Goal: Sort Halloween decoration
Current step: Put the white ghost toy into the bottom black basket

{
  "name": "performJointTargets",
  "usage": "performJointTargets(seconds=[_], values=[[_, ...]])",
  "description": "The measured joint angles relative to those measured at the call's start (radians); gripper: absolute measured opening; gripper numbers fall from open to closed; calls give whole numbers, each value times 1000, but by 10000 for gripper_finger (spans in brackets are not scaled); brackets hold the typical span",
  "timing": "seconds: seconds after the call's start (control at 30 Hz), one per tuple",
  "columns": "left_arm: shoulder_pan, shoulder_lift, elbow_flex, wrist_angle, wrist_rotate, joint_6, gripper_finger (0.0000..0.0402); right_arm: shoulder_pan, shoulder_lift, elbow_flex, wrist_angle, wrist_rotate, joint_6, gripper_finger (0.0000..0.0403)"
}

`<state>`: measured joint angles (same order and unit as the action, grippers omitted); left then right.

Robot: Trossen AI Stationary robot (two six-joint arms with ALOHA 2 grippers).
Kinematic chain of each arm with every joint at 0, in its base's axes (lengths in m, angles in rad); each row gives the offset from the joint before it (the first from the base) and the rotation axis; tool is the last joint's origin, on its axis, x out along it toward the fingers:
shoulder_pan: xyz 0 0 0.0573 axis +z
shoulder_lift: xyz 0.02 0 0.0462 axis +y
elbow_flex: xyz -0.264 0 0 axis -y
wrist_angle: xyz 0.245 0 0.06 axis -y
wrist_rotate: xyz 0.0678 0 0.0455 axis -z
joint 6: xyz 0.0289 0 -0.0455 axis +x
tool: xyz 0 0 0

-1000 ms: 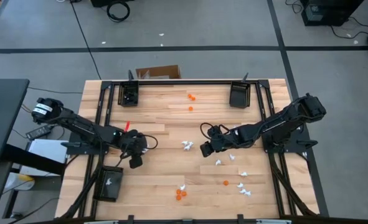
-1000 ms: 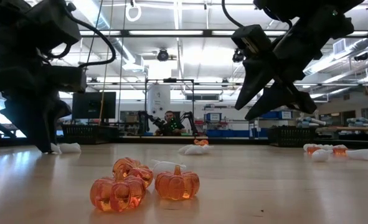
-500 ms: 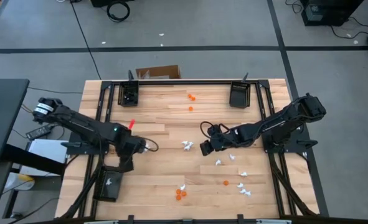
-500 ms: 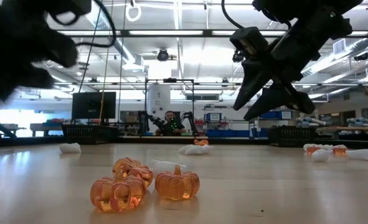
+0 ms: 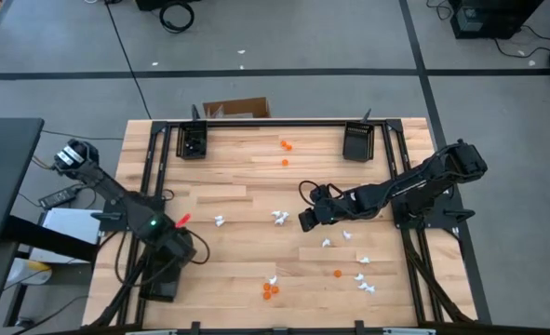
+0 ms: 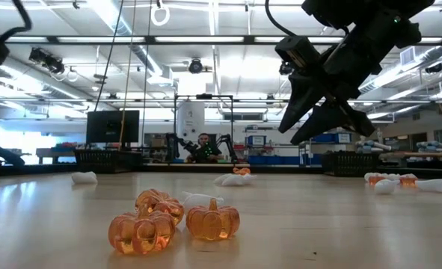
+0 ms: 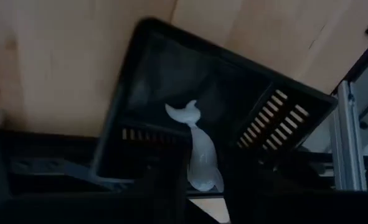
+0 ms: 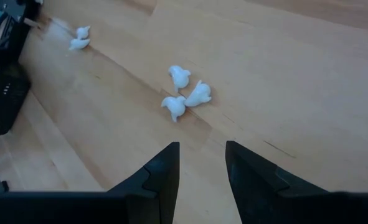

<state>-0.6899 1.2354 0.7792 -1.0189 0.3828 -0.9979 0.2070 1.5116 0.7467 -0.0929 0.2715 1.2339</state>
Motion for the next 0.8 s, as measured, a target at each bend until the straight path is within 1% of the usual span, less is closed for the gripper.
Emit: performJointTargets(seconds=[0.07,0.17,0.27,0.37,0.47,0.6,0.7,0.8], values=[[-21,0,0,43,0,-21,118,0,0,0,0,0,-1,137],[-34,0,0,52,0,-44,160,0,0,0,0,-1,-2,137],[-19,0,0,63,-1,-40,200,0,0,0,0,-8,1,137],[24,0,0,62,-14,17,226,0,0,0,1,-11,4,137],[105,0,0,66,-116,92,236,0,0,0,2,-11,9,137],[234,0,0,77,-289,240,237,2,0,0,5,-12,35,137],[324,0,-3,162,-389,433,232,13,0,0,7,-6,58,137],[396,2,-47,315,-446,602,229,26,0,0,7,3,87,137]])
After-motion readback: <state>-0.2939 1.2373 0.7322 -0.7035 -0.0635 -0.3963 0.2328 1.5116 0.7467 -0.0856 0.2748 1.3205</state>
